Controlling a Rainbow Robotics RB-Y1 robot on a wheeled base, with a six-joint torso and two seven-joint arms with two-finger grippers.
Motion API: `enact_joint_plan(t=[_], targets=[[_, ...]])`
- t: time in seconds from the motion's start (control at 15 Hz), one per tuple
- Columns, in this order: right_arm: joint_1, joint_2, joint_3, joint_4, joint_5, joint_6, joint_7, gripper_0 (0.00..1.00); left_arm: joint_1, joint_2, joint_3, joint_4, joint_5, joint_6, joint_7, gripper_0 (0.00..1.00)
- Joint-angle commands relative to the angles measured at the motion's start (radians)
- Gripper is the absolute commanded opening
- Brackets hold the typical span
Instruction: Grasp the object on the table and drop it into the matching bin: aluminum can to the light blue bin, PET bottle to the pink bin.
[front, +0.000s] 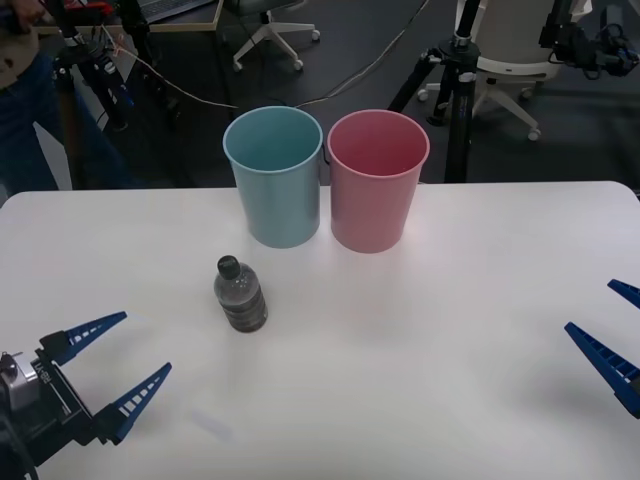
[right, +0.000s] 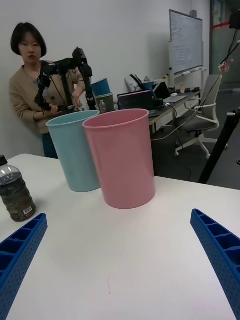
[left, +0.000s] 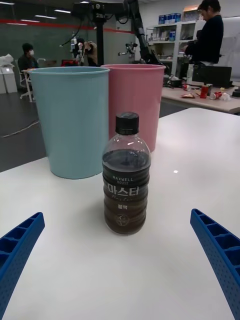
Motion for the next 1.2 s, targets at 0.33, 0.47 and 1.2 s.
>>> enact_joint_plan(t=[0.33, 0.47, 1.2], targets=[[0.0, 0.0, 0.0, 0.0, 0.0, 0.0, 0.0, 1.0, -0.067, 0.001, -0.057, 0.099, 0.004, 0.016, -0.021, 1.0], [0.0, 0.0, 0.0, 0.0, 0.0, 0.0, 0.0, 1.0, -0.085, 0.001, -0.083, 0.103, -0.008, 0.039, -0.032, 1.0], [0.0, 0.0, 0.0, 0.0, 0.0, 0.0, 0.0, 1.0, -0.182, -0.004, -0.222, 0.162, 0.004, 0.134, -0.092, 1.0]])
